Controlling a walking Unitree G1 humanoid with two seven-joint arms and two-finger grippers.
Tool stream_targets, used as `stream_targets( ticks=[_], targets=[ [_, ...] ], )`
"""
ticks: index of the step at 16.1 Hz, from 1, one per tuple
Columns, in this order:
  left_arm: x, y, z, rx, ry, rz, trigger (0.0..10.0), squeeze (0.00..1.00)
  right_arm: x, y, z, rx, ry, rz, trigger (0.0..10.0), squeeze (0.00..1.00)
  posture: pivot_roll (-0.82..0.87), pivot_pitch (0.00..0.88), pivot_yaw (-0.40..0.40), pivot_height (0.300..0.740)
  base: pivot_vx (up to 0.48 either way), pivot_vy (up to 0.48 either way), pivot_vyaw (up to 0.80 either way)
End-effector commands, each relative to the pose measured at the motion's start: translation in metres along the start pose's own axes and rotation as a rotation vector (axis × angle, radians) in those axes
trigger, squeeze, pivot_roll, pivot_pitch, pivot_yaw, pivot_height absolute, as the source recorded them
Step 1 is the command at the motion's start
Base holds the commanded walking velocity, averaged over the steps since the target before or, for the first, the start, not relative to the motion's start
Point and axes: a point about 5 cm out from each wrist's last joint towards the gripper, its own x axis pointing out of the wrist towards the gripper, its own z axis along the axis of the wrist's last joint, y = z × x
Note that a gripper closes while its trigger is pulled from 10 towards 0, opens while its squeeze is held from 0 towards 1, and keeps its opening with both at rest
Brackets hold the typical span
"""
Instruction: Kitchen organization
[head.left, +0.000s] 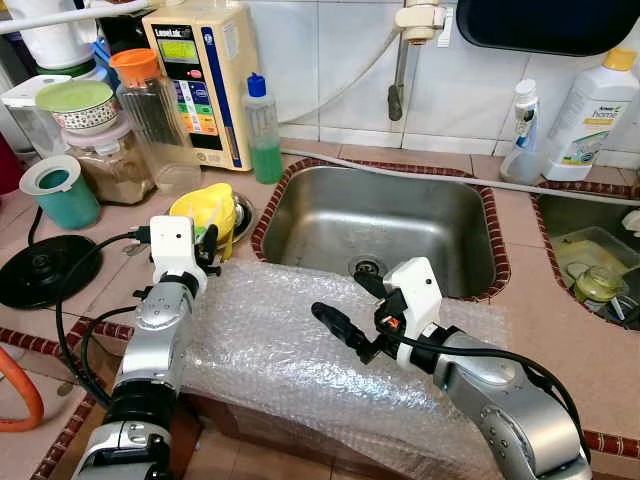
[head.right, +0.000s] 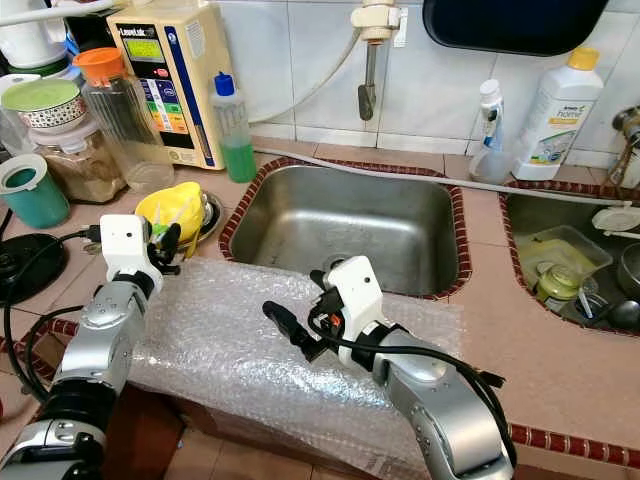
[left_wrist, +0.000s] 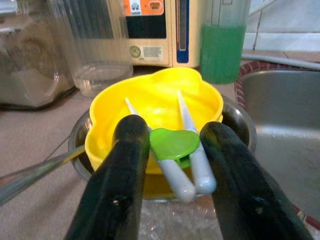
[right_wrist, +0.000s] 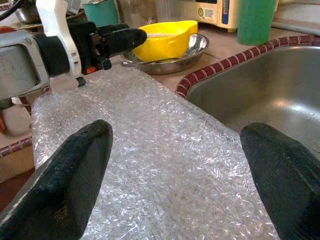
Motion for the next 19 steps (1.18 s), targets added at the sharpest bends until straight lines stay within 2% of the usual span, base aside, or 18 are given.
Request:
stream_targets(
  ticks=[1,9,12,14,15,16,17,18,19],
  targets=[
    [0.004,0.004,0.007,0.004,-0.019,0.004,0.0,0.0,0.001,0.001,0.004,-0.013,-0.006,0.017,10.0,0.0,0.02,0.0,0.068,0.74,0.0,0.0,0.0],
    [0.001,0.013,0.013,0.019,-0.058,0.04,0.0,0.0,0.009,-0.001,0.005,0.004,-0.016,0.014,10.0,0.0,0.02,0.0,0.071,0.74,0.0,0.0,0.0],
    [-0.001,0.01,0.024,0.059,-0.125,0.031,0.0,0.0,0.015,-0.006,0.005,0.051,-0.041,-0.001,10.0,0.0,0.04,0.0,0.085,0.74,0.0,0.0,0.0],
    [-0.004,-0.001,0.038,0.136,-0.201,-0.021,0.0,0.0,0.021,-0.011,0.006,0.095,-0.073,-0.016,10.0,0.0,0.07,0.0,0.099,0.74,0.0,0.0,0.0],
    [-0.009,-0.011,0.053,0.232,-0.3,-0.09,0.0,0.0,0.027,-0.013,0.01,0.114,-0.098,-0.027,10.0,0.0,0.08,0.0,0.099,0.74,0.0,0.0,0.0],
    [-0.013,-0.022,0.062,0.293,-0.367,-0.158,0.0,0.0,0.029,-0.017,0.014,0.154,-0.129,-0.038,10.0,0.0,0.08,0.0,0.096,0.74,0.0,0.0,0.0],
    [-0.018,-0.035,0.068,0.347,-0.426,-0.243,0.0,0.0,0.029,-0.025,0.021,0.226,-0.177,-0.066,10.0,0.0,0.08,0.0,0.092,0.74,0.0,0.0,0.0],
    [-0.02,-0.04,0.07,0.366,-0.447,-0.276,0.0,0.0,0.029,-0.029,0.024,0.26,-0.199,-0.08,10.0,0.0,0.08,0.0,0.09,0.74,0.0,0.0,0.0],
    [-0.027,-0.052,0.069,0.41,-0.48,-0.352,0.0,0.0,0.028,-0.042,0.035,0.37,-0.272,-0.115,10.0,0.0,0.08,0.0,0.083,0.74,0.0,0.0,0.0]
  ],
)
